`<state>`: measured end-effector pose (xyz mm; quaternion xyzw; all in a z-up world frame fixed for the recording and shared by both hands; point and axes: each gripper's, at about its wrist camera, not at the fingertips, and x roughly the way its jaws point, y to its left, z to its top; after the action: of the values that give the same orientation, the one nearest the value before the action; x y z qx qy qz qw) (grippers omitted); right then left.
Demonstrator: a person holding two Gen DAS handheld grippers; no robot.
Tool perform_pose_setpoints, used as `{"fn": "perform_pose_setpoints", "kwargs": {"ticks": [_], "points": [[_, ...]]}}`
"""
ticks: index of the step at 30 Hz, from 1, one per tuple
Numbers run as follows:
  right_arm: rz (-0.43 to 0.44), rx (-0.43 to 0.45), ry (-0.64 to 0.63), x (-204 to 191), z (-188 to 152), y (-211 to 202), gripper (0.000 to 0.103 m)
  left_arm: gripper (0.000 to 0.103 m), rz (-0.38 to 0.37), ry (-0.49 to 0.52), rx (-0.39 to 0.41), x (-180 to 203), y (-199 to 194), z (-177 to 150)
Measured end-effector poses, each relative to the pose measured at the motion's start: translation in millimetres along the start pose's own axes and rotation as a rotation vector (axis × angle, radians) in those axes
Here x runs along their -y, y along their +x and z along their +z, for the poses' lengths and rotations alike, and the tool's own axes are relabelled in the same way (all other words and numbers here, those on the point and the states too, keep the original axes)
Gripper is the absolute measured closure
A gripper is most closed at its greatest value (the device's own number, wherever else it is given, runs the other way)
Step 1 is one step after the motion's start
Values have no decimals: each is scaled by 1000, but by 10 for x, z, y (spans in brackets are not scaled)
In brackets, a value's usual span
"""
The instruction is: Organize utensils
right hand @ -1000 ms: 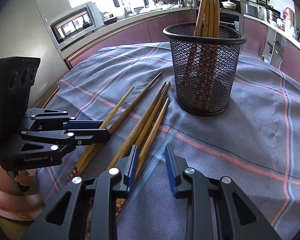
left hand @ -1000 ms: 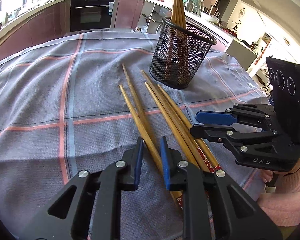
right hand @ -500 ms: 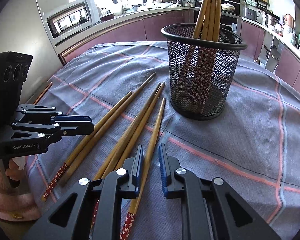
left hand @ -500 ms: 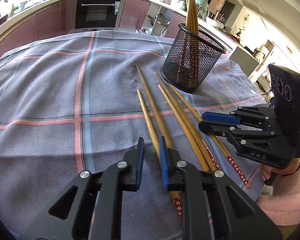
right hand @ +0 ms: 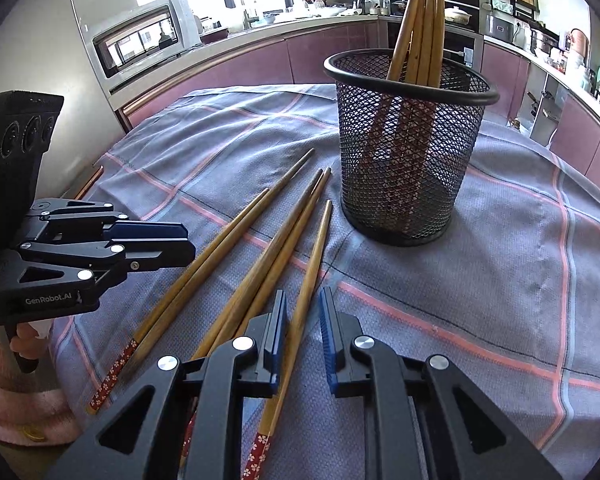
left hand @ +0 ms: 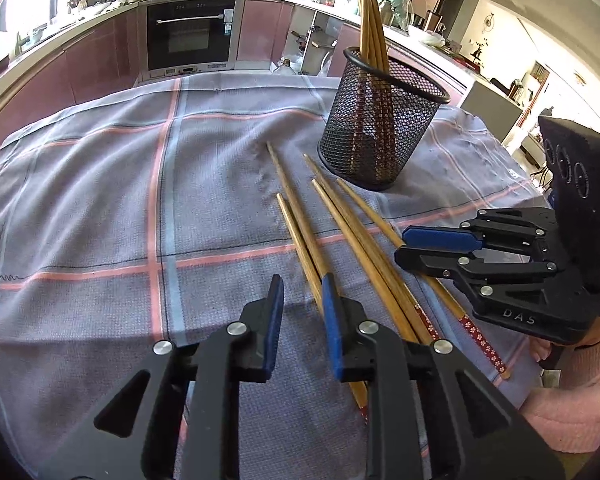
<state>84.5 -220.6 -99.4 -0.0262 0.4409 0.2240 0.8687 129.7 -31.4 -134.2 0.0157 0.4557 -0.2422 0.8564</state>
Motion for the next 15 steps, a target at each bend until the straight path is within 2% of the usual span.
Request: {"fn": "perform_pose_setpoints", "kwargs": {"ticks": [12, 15], "points": [[4, 1, -3, 5, 20, 1, 88, 79, -1, 29, -20, 46, 80, 39], [4, 2, -5, 8, 14, 0, 88, 80, 9, 22, -23, 1, 81, 35]]}}
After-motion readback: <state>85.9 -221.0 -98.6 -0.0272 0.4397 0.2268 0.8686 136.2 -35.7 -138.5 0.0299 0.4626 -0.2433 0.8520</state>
